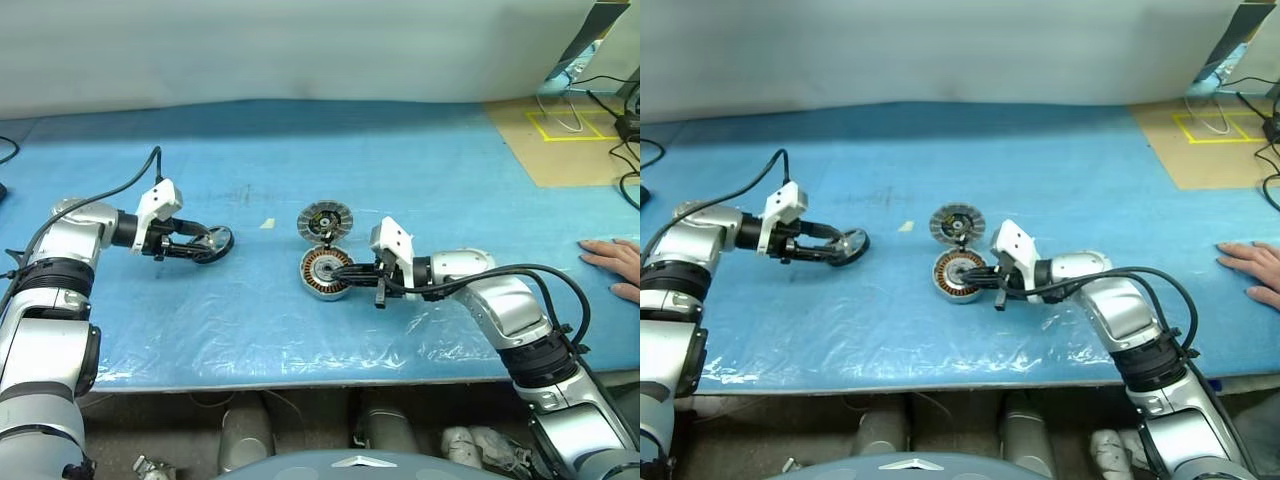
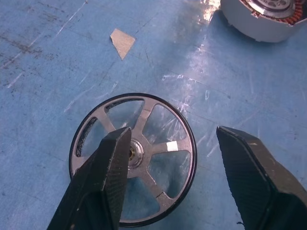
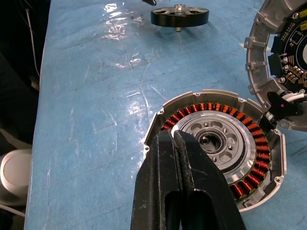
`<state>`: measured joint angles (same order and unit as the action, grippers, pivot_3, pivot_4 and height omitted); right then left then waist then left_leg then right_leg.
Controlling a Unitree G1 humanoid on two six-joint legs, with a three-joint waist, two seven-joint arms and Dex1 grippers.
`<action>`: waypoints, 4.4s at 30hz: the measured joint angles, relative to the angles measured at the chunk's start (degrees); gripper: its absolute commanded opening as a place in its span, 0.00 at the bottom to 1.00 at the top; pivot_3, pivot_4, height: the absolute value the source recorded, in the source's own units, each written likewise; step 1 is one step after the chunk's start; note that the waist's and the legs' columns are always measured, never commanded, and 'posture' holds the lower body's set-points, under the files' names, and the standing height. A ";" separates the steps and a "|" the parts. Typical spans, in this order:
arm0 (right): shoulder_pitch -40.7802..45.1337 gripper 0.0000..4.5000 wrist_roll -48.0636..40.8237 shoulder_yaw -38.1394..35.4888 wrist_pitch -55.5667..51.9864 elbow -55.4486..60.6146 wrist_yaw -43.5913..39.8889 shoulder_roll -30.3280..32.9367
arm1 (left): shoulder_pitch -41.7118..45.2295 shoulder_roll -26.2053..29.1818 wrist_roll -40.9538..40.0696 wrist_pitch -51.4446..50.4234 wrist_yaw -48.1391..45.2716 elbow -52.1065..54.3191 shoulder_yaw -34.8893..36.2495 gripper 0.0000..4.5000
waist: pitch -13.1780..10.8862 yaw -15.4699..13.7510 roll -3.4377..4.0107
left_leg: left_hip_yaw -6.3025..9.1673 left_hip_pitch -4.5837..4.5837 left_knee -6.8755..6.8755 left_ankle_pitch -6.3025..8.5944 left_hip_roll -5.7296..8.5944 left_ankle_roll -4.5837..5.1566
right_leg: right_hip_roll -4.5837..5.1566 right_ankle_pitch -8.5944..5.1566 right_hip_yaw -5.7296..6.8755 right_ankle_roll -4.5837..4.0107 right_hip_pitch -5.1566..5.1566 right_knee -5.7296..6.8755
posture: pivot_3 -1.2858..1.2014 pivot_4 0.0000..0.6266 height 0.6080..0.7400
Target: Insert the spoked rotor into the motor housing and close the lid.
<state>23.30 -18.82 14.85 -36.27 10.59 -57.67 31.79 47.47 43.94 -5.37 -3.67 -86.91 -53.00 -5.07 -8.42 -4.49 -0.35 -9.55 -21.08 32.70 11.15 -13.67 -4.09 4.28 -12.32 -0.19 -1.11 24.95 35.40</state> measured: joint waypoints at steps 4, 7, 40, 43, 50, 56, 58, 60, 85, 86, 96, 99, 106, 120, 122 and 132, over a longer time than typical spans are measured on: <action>0.00 0.00 0.01 0.00 0.01 0.00 0.00 -0.03 | 1.07 -0.03 0.71 0.21 2.35 -2.30 0.23 0.65 | -0.01 -0.03 -0.01 | 0.02 -0.02 0.02 0.00 0.01 0.00 | 0.01 0.00 0.01 0.00 0.00 0.00 | 0.52 0.24 1.00; 0.00 0.00 0.02 0.01 0.02 0.00 0.00 -0.03 | 1.37 -0.14 2.84 2.61 5.07 -3.99 0.02 0.65 | -0.01 -0.02 -0.01 | 0.02 -0.02 0.02 0.00 0.01 0.00 | 0.01 0.00 0.01 0.00 -0.01 -0.01 | 0.52 0.24 1.00; -0.72 0.00 1.71 0.08 0.24 0.00 1.00 -0.21 | 0.28 -0.24 10.77 16.59 6.09 -4.61 -5.70 0.57 | -0.05 0.40 -0.04 | 0.03 0.17 -0.01 0.00 0.02 0.00 | 0.00 -0.01 -0.07 0.00 -0.09 0.00 | 0.52 0.24 1.00; -0.78 0.00 1.85 0.08 0.25 0.00 1.14 -0.23 | 0.24 -0.17 10.93 17.95 6.07 -4.46 -5.71 0.40 | -0.03 0.40 -0.01 | 0.02 0.20 -0.01 0.00 0.02 -0.01 | 0.01 -0.01 -0.08 0.00 -0.12 0.00 | 0.52 0.24 1.00; -1.20 0.00 1.94 0.09 0.27 -0.01 1.23 -0.23 | -0.99 -0.11 11.22 18.88 7.72 -3.69 -5.65 0.35 | 0.02 0.23 0.37 | 0.01 0.70 -0.07 0.01 0.06 0.00 | 0.05 -0.04 -0.15 0.00 -0.53 0.01 | 0.52 0.24 1.00; -1.19 0.00 2.35 0.09 0.78 -0.26 1.22 -0.23 | -3.34 0.75 10.19 20.08 5.77 -1.00 -5.01 0.35 | 0.04 0.43 0.40 | -0.19 0.98 -0.52 0.01 0.14 0.00 | 0.05 -0.10 -0.30 0.01 -0.67 -0.35 | 0.52 0.24 1.00; -1.19 0.00 2.39 0.09 0.83 -0.58 1.22 -0.23 | -4.00 0.87 9.71 20.12 5.27 -0.15 -4.19 0.35 | 0.05 0.41 0.41 | -0.19 0.96 -0.59 0.02 0.14 -0.03 | 0.04 -0.14 -0.26 -0.01 -0.67 -0.42 | 0.52 0.24 1.00; -1.19 0.00 2.51 0.08 0.86 -0.70 1.21 -0.21 | -5.18 0.99 8.01 19.15 4.51 1.14 -2.82 0.35 | 0.04 0.40 0.41 | -0.19 0.92 -0.63 0.07 0.12 -0.11 | 0.02 -0.15 -0.21 -0.01 -0.66 -0.48 | 0.52 0.24 1.00; -11.57 0.00 -12.55 -17.30 -7.30 12.71 3.47 5.13 | -18.01 -12.26 -15.57 -15.64 8.74 48.97 -4.40 0.35 | -0.19 -0.28 0.12 | -0.12 0.10 -0.51 0.08 -0.02 -0.12 | -0.04 -0.16 0.01 -0.04 -0.09 -0.53 | 0.52 0.24 1.00; -13.41 0.00 -13.71 -18.05 -7.88 14.85 3.37 5.94 | -17.09 -13.01 -15.26 -15.62 8.87 48.27 -5.06 0.35 | -0.19 -0.43 0.12 | -0.12 0.10 -0.49 0.08 -0.01 -0.12 | -0.04 -0.16 0.01 -0.03 -0.10 -0.54 | 0.52 0.24 1.00; -19.30 0.00 -15.72 -16.95 -8.94 23.37 5.45 9.53 | -11.15 -15.97 -11.96 -14.56 9.63 40.40 -8.51 0.35 | -0.19 -0.81 0.12 | -0.11 0.17 -0.40 0.07 0.02 -0.12 | -0.04 -0.14 -0.08 -0.01 -0.15 -0.49 | 0.52 0.24 1.00; -18.48 0.00 -14.99 -15.68 -8.92 23.37 7.85 8.69 | -10.10 -15.98 -10.90 -13.62 9.40 37.91 -8.86 0.35 | -0.19 -0.91 0.12 | -0.08 0.13 -0.38 0.07 0.04 -0.12 | -0.03 -0.14 -0.05 0.00 -0.14 -0.49 | 0.52 0.24 1.00; -17.54 0.00 -13.53 -14.07 -8.50 22.97 10.45 8.62 | -9.10 -17.38 -8.80 -13.06 10.37 35.91 -9.11 0.35 | -0.19 -1.02 0.12 | -0.04 0.08 -0.37 0.07 0.05 -0.12 | -0.02 -0.13 -0.01 0.01 -0.14 -0.51 | 0.52 0.24 1.00; -17.35 0.00 -11.22 -12.00 -5.41 20.65 11.12 8.63 | -8.91 -16.99 -11.28 -17.31 7.30 38.03 -8.92 0.35 | -0.19 -1.02 0.12 | -0.03 0.08 -0.35 0.07 0.05 -0.12 | -0.02 -0.13 -0.01 0.01 -0.15 -0.49 | 0.52 0.24 1.00; -17.37 0.00 -10.95 -11.84 -5.13 20.43 11.11 8.63 | -8.24 -17.09 -11.66 -18.09 7.48 38.10 -8.66 0.35 | -0.19 -1.02 0.12 | -0.03 0.08 -0.33 0.07 0.05 -0.12 | -0.02 -0.13 -0.02 0.01 -0.15 -0.46 | 0.52 0.24 1.00; -17.33 0.00 -9.18 -9.81 -4.21 19.30 11.12 8.64 | -6.93 -19.26 -8.64 -14.25 9.42 34.98 -9.78 0.35 | -0.19 -1.01 0.12 | 0.01 0.08 -0.26 0.07 0.05 -0.11 | -0.02 -0.13 -0.01 0.01 -0.20 -0.43 | 0.52 0.24 1.00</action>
<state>5.97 -28.00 5.04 -40.48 29.89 -46.54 40.43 40.54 24.67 -14.01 -17.92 -77.50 -18.03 -14.85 -8.61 -5.51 -0.24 -9.54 -20.99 32.44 11.22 -13.62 -4.20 4.27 -12.45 -0.20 -1.10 24.76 34.98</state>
